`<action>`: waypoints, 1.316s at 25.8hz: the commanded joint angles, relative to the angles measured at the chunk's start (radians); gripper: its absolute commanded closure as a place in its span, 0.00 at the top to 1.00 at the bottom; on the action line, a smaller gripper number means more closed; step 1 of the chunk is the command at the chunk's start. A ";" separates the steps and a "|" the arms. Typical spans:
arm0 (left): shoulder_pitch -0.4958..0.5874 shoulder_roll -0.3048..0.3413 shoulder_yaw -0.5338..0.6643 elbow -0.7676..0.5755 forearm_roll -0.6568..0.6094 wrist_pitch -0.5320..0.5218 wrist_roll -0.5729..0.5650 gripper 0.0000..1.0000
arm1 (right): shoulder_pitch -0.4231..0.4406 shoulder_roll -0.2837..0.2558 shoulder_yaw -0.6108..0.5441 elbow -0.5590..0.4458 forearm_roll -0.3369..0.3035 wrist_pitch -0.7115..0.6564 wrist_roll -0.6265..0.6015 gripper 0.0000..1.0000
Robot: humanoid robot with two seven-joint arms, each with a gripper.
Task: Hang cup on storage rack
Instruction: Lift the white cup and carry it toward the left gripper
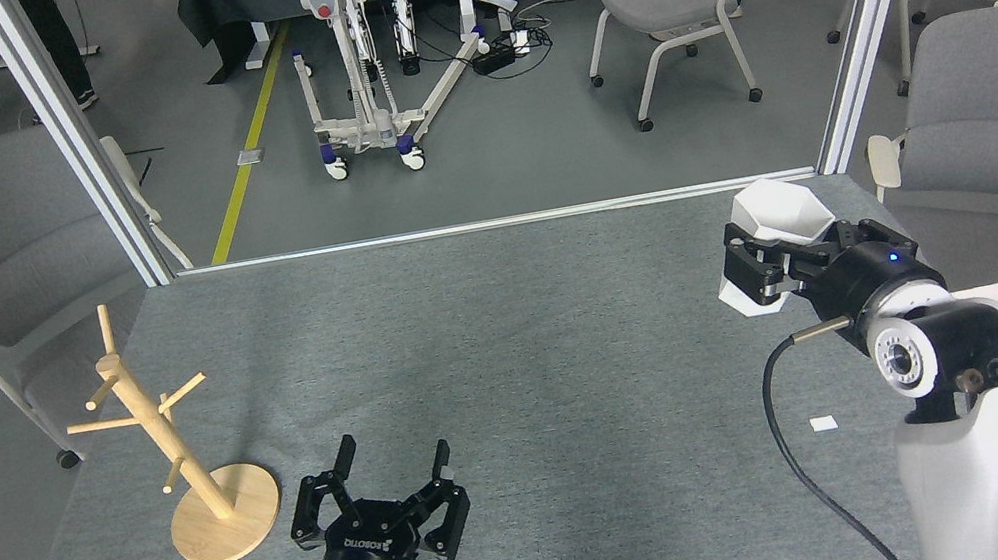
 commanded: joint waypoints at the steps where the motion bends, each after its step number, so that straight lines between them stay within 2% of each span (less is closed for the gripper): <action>1: -0.001 0.008 -0.102 -0.019 -0.115 -0.026 -0.005 0.99 | -0.003 0.014 0.116 -0.047 0.008 0.121 0.058 0.11; 3: -0.009 0.006 -0.150 -0.034 -0.134 -0.049 -0.008 0.99 | -0.005 0.021 0.202 -0.053 0.034 0.242 0.058 0.08; 7: -0.073 0.004 -0.202 -0.040 -0.143 -0.101 -0.067 0.99 | -0.022 0.031 0.386 -0.053 0.141 0.492 0.058 0.09; 13: -0.194 -0.014 -0.234 0.032 -0.146 -0.118 -0.167 0.99 | -0.017 0.055 0.568 -0.041 0.268 0.746 0.058 0.10; 18: -0.242 -0.023 -0.234 0.072 -0.143 -0.152 -0.192 0.99 | -0.011 0.066 0.639 -0.029 0.298 0.814 0.058 0.10; 28: -0.257 -0.052 -0.225 0.063 -0.105 -0.286 -0.302 0.99 | 0.011 0.110 0.656 -0.002 0.331 0.817 0.058 0.10; 34: -0.291 -0.080 -0.222 0.101 -0.054 -0.290 -0.380 0.99 | 0.034 0.129 0.686 0.001 0.356 0.843 0.060 0.10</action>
